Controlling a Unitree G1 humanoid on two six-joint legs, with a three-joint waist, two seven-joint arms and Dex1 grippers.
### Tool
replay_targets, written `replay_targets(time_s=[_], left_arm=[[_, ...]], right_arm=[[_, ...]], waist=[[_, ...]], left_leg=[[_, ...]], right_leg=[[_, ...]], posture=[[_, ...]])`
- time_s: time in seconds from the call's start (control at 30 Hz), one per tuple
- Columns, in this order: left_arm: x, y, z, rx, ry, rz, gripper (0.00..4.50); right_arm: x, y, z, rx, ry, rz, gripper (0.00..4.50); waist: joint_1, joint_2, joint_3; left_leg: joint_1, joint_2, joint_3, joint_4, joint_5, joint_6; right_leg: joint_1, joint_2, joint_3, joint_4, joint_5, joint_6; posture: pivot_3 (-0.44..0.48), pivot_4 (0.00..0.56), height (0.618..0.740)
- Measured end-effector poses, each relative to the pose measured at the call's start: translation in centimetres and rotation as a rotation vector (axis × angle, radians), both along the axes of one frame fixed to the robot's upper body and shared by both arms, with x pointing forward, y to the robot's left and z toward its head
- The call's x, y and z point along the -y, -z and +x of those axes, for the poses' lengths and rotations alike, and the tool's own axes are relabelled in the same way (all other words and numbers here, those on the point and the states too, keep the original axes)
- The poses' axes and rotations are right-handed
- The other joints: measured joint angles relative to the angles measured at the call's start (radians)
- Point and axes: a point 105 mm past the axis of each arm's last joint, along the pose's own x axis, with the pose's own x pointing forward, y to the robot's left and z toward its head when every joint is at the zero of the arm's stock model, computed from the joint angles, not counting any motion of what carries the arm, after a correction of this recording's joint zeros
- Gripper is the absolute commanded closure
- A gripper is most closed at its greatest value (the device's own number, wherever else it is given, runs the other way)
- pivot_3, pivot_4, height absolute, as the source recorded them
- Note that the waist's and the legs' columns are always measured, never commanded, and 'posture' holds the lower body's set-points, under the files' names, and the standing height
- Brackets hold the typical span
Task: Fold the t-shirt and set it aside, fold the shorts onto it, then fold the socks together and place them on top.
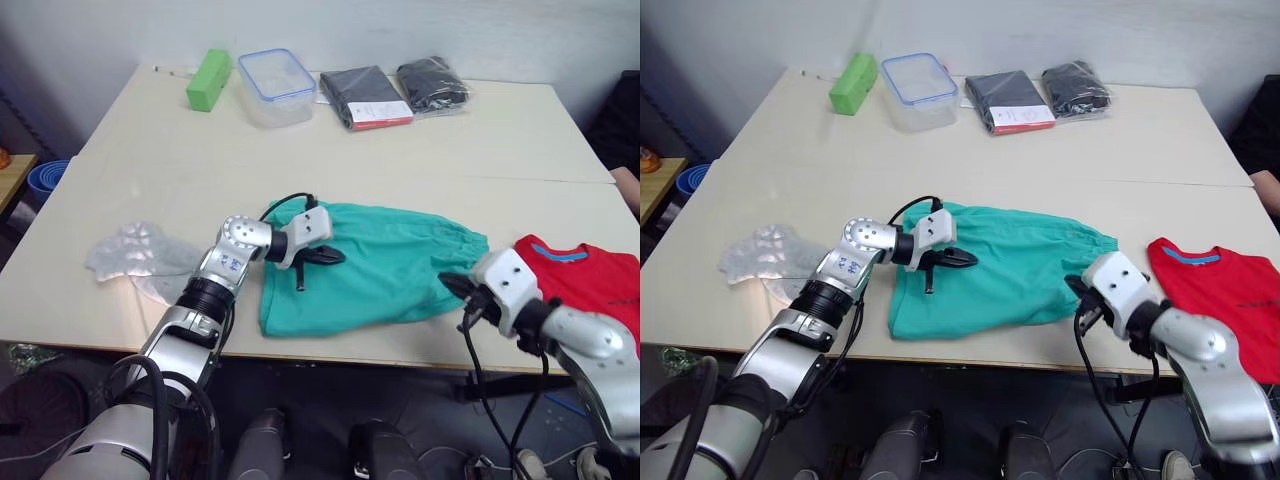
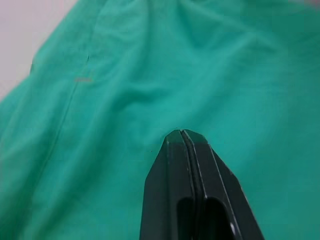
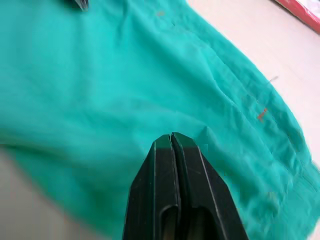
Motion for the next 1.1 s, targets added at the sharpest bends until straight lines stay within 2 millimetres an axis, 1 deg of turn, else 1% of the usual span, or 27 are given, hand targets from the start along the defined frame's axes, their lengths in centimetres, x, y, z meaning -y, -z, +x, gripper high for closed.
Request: replay_targets(time_s=[0.03,0.07,0.13,0.17,0.2,0.23,0.3,0.37,0.47,0.53,0.57,0.6,0.63,0.73,1.0,1.1], left_arm=[[0.0,0.1,-0.1,0.008,0.006,-0.003,4.50],[0.0,0.2,-0.1,0.010,0.009,-0.002,4.50],[0.0,0.3,-0.3,0.010,0.018,-0.001,4.50],[0.1,0.3,-0.3,0.011,0.022,-0.003,4.50],[0.1,0.3,-0.4,0.010,0.026,-0.004,4.50],[0.2,0.4,-0.5,0.009,0.029,-0.006,4.50],[0.5,0.4,-0.6,0.010,0.038,-0.013,4.50],[0.7,0.4,-0.6,0.010,0.042,-0.017,4.50],[0.9,0.3,-0.6,0.008,0.042,-0.026,4.50],[0.9,0.1,-0.7,0.005,0.045,-0.032,4.50],[1.0,0.1,-0.7,0.006,0.047,-0.034,4.50],[0.9,0.0,-0.8,0.011,0.050,-0.034,4.50],[0.9,-0.1,-0.8,0.015,0.053,-0.033,4.50],[1.0,-0.2,-1.1,0.028,0.062,-0.037,4.50],[0.3,-0.1,-1.1,0.032,0.045,-0.026,4.50],[0.2,0.1,-1.1,0.029,0.035,-0.023,4.50]], right_arm=[[0.0,0.6,-0.9,-0.049,0.056,0.062,4.46],[0.0,0.9,-1.2,-0.069,0.083,0.089,4.46],[0.3,1.9,-2.2,-0.129,0.194,0.190,4.46],[0.7,2.3,-2.4,-0.156,0.250,0.232,4.20],[1.0,2.5,-2.4,-0.163,0.304,0.282,4.12],[1.4,2.6,-2.4,-0.167,0.358,0.333,3.93],[1.8,3.1,-2.5,-0.199,0.465,0.487,3.30],[1.5,3.6,-2.6,-0.238,0.490,0.553,2.59],[1.8,3.6,-2.0,-0.243,0.545,0.701,1.61],[1.5,4.0,-1.4,-0.268,0.560,0.806,0.70],[1.4,4.1,-1.3,-0.277,0.561,0.821,0.51],[1.3,4.1,-1.0,-0.283,0.562,0.861,0.16],[1.3,3.9,-0.7,-0.279,0.565,0.894,0.03],[1.5,3.6,1.1,-0.271,0.595,1.026,0.03],[2.0,3.3,4.0,-0.276,0.641,1.154,0.03],[2.1,3.4,4.6,-0.279,0.643,1.140,0.67]], waist=[[-0.001,0.000,0.000],[-0.001,0.000,0.000],[-0.001,0.000,0.000],[-0.002,0.000,0.000],[-0.002,0.000,0.000],[-0.003,0.001,0.000],[-0.002,0.001,-0.001],[-0.004,0.003,-0.001],[-0.006,0.003,-0.001],[-0.007,0.003,-0.001],[-0.007,0.003,-0.001],[-0.007,0.003,-0.001],[-0.007,0.003,-0.002],[-0.011,0.003,-0.002],[-0.015,0.001,-0.004],[-0.018,0.001,-0.004]], left_leg=[[0.000,0.000,0.000,0.000,0.000,0.000],[0.000,0.000,-0.001,-0.001,0.000,0.000],[0.000,0.000,-0.001,-0.001,-0.001,0.001],[0.000,0.000,-0.001,-0.001,-0.002,0.004],[0.000,0.000,-0.001,-0.001,-0.002,0.005],[0.000,0.000,-0.001,-0.002,-0.002,0.004],[0.000,0.000,-0.001,-0.003,-0.002,0.004],[0.000,-0.001,0.000,-0.005,-0.002,0.004],[0.000,-0.001,0.001,-0.006,0.001,0.000],[0.000,-0.001,0.001,-0.007,0.001,0.000],[0.000,-0.001,0.002,-0.007,0.001,0.000],[0.000,-0.001,0.002,-0.007,0.001,0.000],[0.000,-0.001,0.002,-0.007,0.001,0.000],[0.001,-0.001,0.003,-0.007,0.002,0.000],[0.003,0.000,0.003,-0.007,0.002,0.001],[0.002,-0.001,0.003,-0.007,0.001,0.002]], right_leg=[[0.000,0.000,0.000,0.000,0.000,0.000],[0.000,0.000,-0.001,0.000,0.000,0.000],[0.001,0.000,0.000,0.000,0.000,0.000],[0.000,0.000,0.000,-0.001,0.000,0.000],[0.000,0.000,0.000,-0.001,0.000,-0.001],[0.000,0.000,0.000,-0.001,0.000,-0.001],[-0.001,0.000,0.000,-0.001,0.000,-0.001],[-0.002,0.000,0.001,-0.001,0.000,-0.001],[-0.003,0.000,0.001,0.000,0.000,-0.001],[-0.004,0.000,0.001,0.000,0.000,-0.001],[-0.004,0.000,0.002,0.001,0.000,-0.001],[-0.004,0.000,0.002,0.000,0.000,-0.001],[-0.005,0.000,0.002,0.000,0.000,-0.001],[-0.004,0.000,0.003,0.001,0.000,-0.001],[-0.003,0.000,0.004,0.000,0.001,-0.001],[-0.003,0.000,0.004,0.000,0.001,-0.001]], posture=[[0.000,0.150,0.740],[0.000,0.150,0.740],[0.000,0.150,0.740],[0.000,0.150,0.740],[0.000,0.150,0.740],[0.000,0.150,0.740],[0.000,0.150,0.740],[0.000,0.150,0.740],[0.000,0.150,0.740],[0.000,0.150,0.740],[0.000,0.150,0.740],[0.000,0.150,0.740],[0.000,0.150,0.740],[0.000,0.150,0.740],[0.000,0.150,0.740],[0.000,0.150,0.740]])
